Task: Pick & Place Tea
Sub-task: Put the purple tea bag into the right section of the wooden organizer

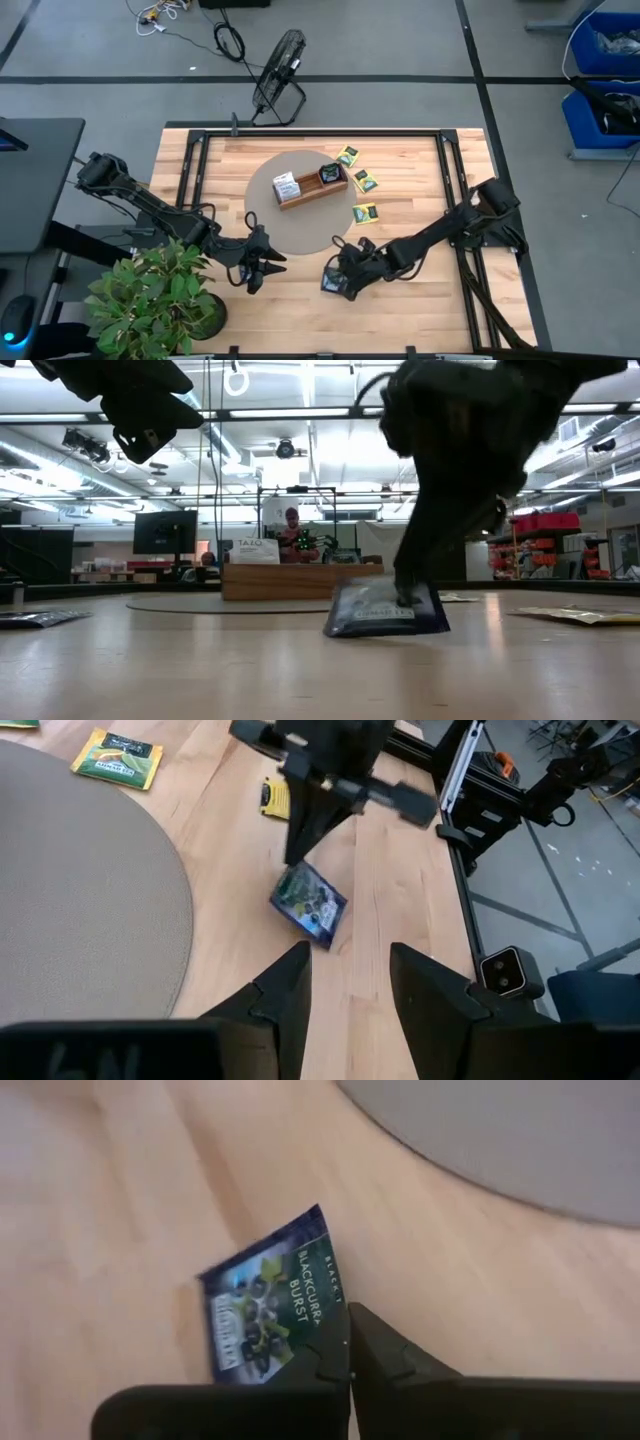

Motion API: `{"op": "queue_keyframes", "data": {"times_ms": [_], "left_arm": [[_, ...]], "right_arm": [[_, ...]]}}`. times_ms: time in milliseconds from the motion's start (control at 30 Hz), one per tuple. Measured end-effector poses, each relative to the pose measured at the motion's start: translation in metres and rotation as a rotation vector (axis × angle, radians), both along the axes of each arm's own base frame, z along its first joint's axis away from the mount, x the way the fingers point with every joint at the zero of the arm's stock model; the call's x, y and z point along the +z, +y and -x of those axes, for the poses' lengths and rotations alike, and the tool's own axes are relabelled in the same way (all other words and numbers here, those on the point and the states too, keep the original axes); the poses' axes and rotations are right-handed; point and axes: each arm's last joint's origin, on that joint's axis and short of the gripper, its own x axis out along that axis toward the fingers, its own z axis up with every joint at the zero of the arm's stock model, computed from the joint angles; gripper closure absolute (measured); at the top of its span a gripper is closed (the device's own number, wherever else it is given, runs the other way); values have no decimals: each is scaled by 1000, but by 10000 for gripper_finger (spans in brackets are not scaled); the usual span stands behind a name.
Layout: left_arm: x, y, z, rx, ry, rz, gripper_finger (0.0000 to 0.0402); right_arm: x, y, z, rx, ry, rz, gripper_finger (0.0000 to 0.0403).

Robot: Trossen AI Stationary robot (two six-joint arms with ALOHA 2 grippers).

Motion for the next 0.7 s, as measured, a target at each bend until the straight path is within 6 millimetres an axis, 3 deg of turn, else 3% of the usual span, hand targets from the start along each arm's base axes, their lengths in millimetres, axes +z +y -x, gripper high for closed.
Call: {"op": "queue_keyframes", "data": {"times_ms": [467, 700], "left_arm": [[0, 0, 0, 3, -1, 8, 259], [20, 7, 7, 53, -106, -15, 259]], "right_arm": [[43, -11, 12, 74, -52, 58, 403], [62, -34, 11, 112, -76, 129, 403]]}}
